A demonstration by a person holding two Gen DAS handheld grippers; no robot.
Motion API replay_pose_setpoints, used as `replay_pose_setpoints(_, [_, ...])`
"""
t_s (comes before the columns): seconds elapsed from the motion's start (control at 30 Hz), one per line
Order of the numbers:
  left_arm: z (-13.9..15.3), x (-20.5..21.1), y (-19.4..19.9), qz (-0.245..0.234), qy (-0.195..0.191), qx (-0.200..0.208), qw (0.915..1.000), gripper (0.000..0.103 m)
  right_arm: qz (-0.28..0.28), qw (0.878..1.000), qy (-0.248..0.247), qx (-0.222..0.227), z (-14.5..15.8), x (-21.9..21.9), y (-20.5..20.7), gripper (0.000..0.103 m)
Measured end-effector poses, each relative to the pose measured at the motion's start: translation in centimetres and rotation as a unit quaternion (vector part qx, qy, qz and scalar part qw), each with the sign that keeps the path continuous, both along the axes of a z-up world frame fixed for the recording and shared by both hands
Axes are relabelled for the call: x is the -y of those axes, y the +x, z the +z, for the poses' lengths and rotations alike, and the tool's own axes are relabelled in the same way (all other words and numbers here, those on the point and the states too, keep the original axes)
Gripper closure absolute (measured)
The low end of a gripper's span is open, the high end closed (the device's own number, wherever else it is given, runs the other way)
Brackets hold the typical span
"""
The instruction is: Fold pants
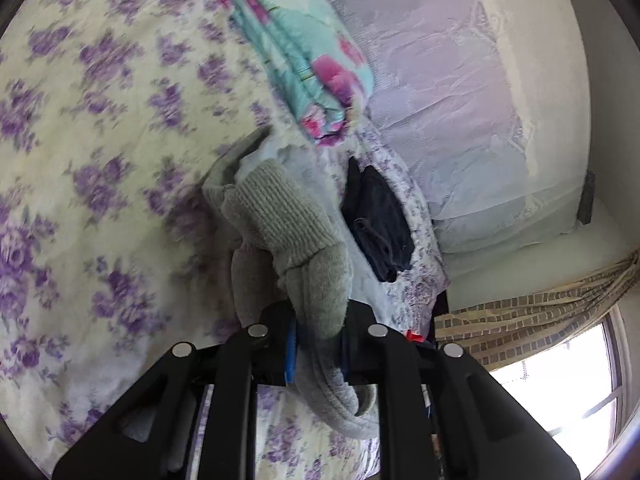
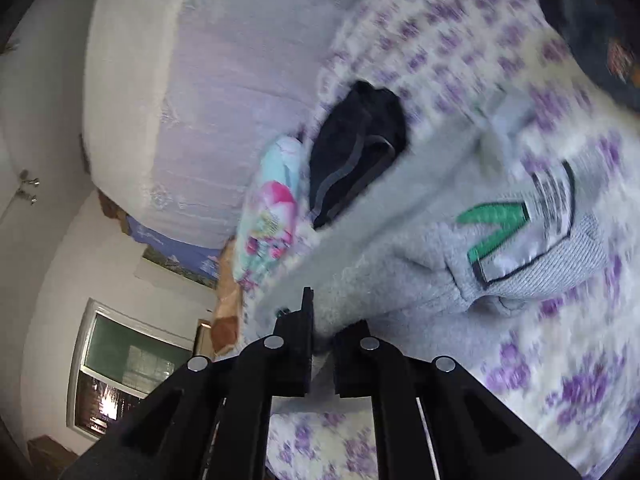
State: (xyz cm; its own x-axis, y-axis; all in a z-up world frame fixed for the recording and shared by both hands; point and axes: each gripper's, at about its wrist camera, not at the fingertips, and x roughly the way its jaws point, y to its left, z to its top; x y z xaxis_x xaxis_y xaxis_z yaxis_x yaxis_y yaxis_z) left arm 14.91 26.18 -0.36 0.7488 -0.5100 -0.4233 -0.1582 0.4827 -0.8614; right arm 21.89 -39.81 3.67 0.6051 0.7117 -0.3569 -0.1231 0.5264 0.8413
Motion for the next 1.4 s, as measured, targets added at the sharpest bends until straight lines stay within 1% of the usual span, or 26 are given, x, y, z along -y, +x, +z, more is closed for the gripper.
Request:
replay_pose_setpoints(0.07, [2.4,0.5,0.0,-0.005,0.0,0.029,0.9996,0.089,-0.014,0.998,0.011,0.059,4.0,1.5,-0.2,0.096])
replay_pose_setpoints(0.1, [3.1,0.9,-0.3,-0.009,-0.003,0.044,0.999,0.089,-0.017,0.997,0.018,0.077,5.0,2.5,-0.7,0.096])
replay_pose_setpoints(0.17, [3.5,1.6,-0.9,-0.02,0.002,0.053,0.9984,0.089,-0.02,0.995,0.019,0.095,5.1,4.4,-2.4,0.096])
replay_pose_setpoints(0.23, [2.3,2.3,-1.8,-0.027,0.013,0.044,0.9986,0.089,-0.02,0.998,0.003,0.067,1.9,5.4,-3.9,0.096])
replay_pose_setpoints(0.3, [-0.8,2.7,-2.8,-0.026,0.009,0.011,0.9996,0.089,-0.02,1.0,0.006,-0.005,-4.2,6.3,-5.0,0.096])
replay_pose_setpoints(0.4, [-6.4,2.7,-4.6,-0.026,-0.023,-0.045,0.9984,0.089,-0.034,0.991,0.043,-0.121,-13.6,7.9,-7.2,0.096])
replay_pose_setpoints(0.47, [-8.8,2.5,-5.7,-0.018,-0.038,-0.064,0.9971,0.089,-0.042,0.984,0.075,-0.154,-16.9,8.5,-8.6,0.096])
replay_pose_setpoints(0.53, [-10.1,1.9,-6.7,-0.008,-0.06,-0.062,0.9962,0.089,-0.042,0.986,0.084,-0.14,-16.7,8.7,-9.4,0.096])
replay_pose_setpoints(0.6, [-10.2,1.6,-7.0,-0.004,-0.071,-0.051,0.9961,0.089,-0.035,0.989,0.091,-0.113,-15.0,8.7,-9.8,0.096])
replay_pose_setpoints(0.67, [-9.9,1.6,-6.8,-0.006,-0.046,-0.047,0.9978,0.089,-0.02,0.993,0.073,-0.087,-13.4,8.3,-10.3,0.096])
replay_pose_setpoints(0.7, [-10.1,1.6,-6.7,-0.01,-0.031,-0.053,0.9981,0.085,-0.014,0.994,0.06,-0.087,-13.2,8.3,-10.6,0.092])
replay_pose_setpoints(0.73, [-10.7,1.5,-6.7,-0.007,-0.031,-0.063,0.9975,0.083,-0.009,0.994,0.049,-0.102,-13.7,8.3,-10.8,0.09])
replay_pose_setpoints(0.77, [-11.2,1.3,-6.9,-0.003,-0.04,-0.067,0.997,0.082,-0.003,0.99,0.032,-0.137,-14.9,8.4,-10.9,0.064])
replay_pose_setpoints(0.8, [-11.4,1.0,-7.1,-0.005,-0.051,-0.061,0.9968,0.082,-0.01,0.986,0.029,-0.164,-16.0,8.8,-11.2,0.068])
replay_pose_setpoints(0.83, [-11.2,0.9,-7.5,-0.005,-0.049,-0.058,0.9971,0.082,-0.015,0.985,0.05,-0.163,-16.6,9.4,-11.8,0.069])
replay_pose_setpoints(0.87, [-10.7,0.8,-8.0,0.0,-0.038,-0.059,0.9975,0.077,-0.016,0.985,0.064,-0.161,-16.4,10.1,-12.5,0.068])
replay_pose_setpoints(0.9, [-10.0,0.6,-8.6,0.007,-0.019,-0.057,0.9982,0.072,-0.023,0.985,0.068,-0.157,-15.8,10.6,-13.3,0.06])
replay_pose_setpoints(0.97, [-7.9,0.3,-9.8,0.034,0.036,-0.051,0.9975,0.05,-0.044,0.99,0.047,-0.123,-13.6,11.6,-14.7,0.052])
replay_pose_setpoints(1.0, [-6.6,0.2,-10.4,0.054,0.07,-0.046,0.995,0.046,-0.054,0.993,0.026,-0.105,-12.4,11.9,-15.1,0.052])
replay_pose_setpoints(1.03, [-5.3,0.2,-10.6,0.064,0.096,-0.036,0.9926,0.046,-0.06,0.994,0.005,-0.086,-11.1,11.8,-15.4,0.051])
replay_pose_setpoints(1.07, [-4.0,0.4,-10.5,0.06,0.111,-0.019,0.9919,0.046,-0.061,0.996,-0.008,-0.061,-9.8,11.5,-15.3,0.048])
replay_pose_setpoints(1.1, [-3.1,0.9,-10.1,0.046,0.113,-0.005,0.9925,0.046,-0.054,0.998,-0.011,-0.041,-8.9,11.0,-15.0,0.041])
replay_pose_setpoints(1.2, [-0.9,4.1,-7.2,-0.01,0.128,0.027,0.9914,0.037,-0.015,1.0,-0.004,-0.011,-7.6,8.0,-12.8,0.036])
replay_pose_setpoints(1.3, [-0.6,8.6,-3.6,-0.067,0.162,0.037,0.9838,0.036,0.026,1.0,0.003,-0.017,-8.2,3.6,-9.2,0.033])
replay_pose_setpoints(1.37, [-1.6,10.5,-1.4,-0.094,0.183,0.026,0.9783,0.032,0.032,0.998,0.001,-0.054,-10.6,2.6,-7.3,0.03])
replay_pose_setpoints(1.4, [-2.8,10.9,-0.2,-0.101,0.202,0.01,0.9741,0.031,0.031,0.996,0.002,-0.082,-12.3,2.6,-6.5,0.03])
